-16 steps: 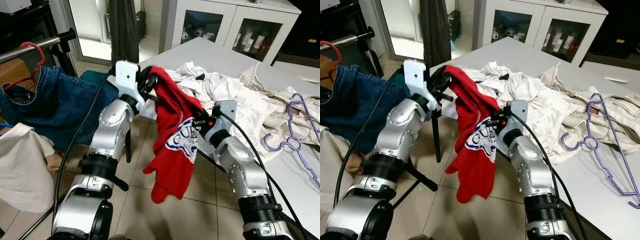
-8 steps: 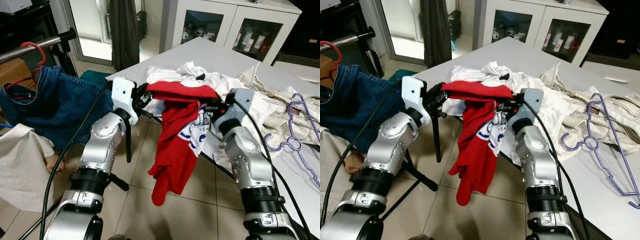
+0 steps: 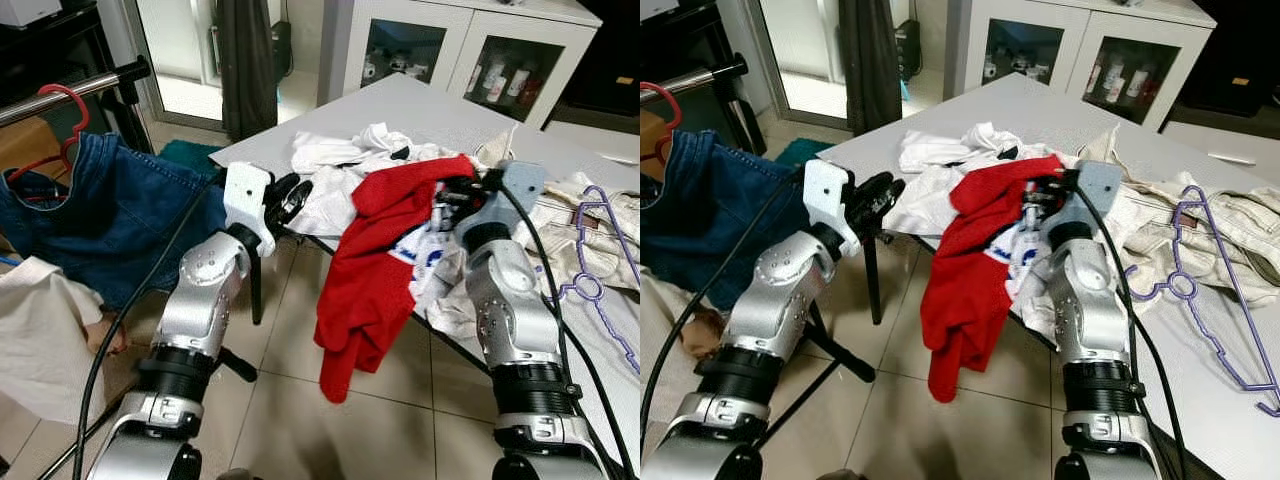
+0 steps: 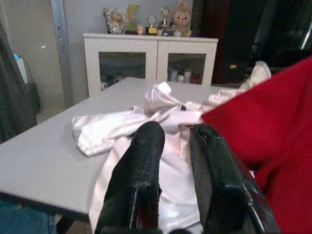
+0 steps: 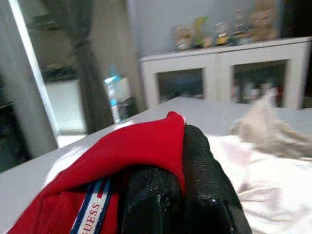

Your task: Hang hanger

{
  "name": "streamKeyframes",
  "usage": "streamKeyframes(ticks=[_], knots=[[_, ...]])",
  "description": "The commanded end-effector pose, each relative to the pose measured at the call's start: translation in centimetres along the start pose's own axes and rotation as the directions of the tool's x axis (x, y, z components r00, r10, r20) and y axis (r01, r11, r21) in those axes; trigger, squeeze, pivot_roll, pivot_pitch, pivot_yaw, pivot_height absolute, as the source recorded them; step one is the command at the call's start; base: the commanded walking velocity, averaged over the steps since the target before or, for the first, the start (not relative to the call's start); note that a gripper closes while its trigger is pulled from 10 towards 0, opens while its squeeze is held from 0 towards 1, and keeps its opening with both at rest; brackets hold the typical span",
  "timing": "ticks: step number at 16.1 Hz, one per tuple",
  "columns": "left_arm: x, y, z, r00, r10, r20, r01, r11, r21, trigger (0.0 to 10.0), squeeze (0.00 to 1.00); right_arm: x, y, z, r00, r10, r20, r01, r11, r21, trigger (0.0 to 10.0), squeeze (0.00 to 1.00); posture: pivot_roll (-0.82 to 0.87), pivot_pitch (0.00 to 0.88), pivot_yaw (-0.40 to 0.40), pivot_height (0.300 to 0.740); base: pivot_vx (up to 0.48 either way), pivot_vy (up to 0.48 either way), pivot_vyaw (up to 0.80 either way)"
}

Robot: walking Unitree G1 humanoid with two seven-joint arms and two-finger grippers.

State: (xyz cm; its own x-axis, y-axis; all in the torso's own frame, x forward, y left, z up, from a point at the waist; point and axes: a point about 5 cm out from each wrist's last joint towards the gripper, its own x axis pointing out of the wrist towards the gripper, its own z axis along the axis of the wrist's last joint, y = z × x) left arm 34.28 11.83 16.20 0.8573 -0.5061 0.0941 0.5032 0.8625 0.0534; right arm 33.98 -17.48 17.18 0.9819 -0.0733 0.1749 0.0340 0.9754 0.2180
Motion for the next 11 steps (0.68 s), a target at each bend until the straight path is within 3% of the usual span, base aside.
streamKeyframes(ticks=[1,4,9,11], knots=[[0.1,-0.3,0.2,1.000,-0.011,0.002,0.011,1.000,0.023,10.0,0.00,0.1,-1.5,1.1,0.995,-0.076,0.060,0.077,0.997,-0.015,0.0,0.00,-0.01,0.000,-0.041,0.740,0.000,0.000,0.00],[-0.3,-1.0,-0.4,1.000,-0.027,-0.008,0.027,1.000,-0.009,10.0,0.00,0.1,-2.9,2.5,0.975,-0.174,0.136,0.178,0.984,-0.015,0.0,0.00,-0.02,0.000,-0.032,0.740,0.000,0.000,0.00],[-0.4,-2.0,-0.8,0.999,-0.038,-0.010,0.037,0.998,-0.047,10.0,0.00,-0.3,-3.7,1.9,0.960,-0.254,0.121,0.263,0.962,-0.067,0.0,0.00,-0.01,0.000,-0.038,0.740,0.000,0.000,0.00],[-0.4,-2.3,-0.9,0.999,-0.043,-0.012,0.042,0.998,-0.051,10.0,0.00,-0.1,-3.3,1.8,0.963,-0.243,0.117,0.252,0.966,-0.064,0.0,0.00,-0.01,0.000,-0.039,0.740,0.000,0.000,0.00]])
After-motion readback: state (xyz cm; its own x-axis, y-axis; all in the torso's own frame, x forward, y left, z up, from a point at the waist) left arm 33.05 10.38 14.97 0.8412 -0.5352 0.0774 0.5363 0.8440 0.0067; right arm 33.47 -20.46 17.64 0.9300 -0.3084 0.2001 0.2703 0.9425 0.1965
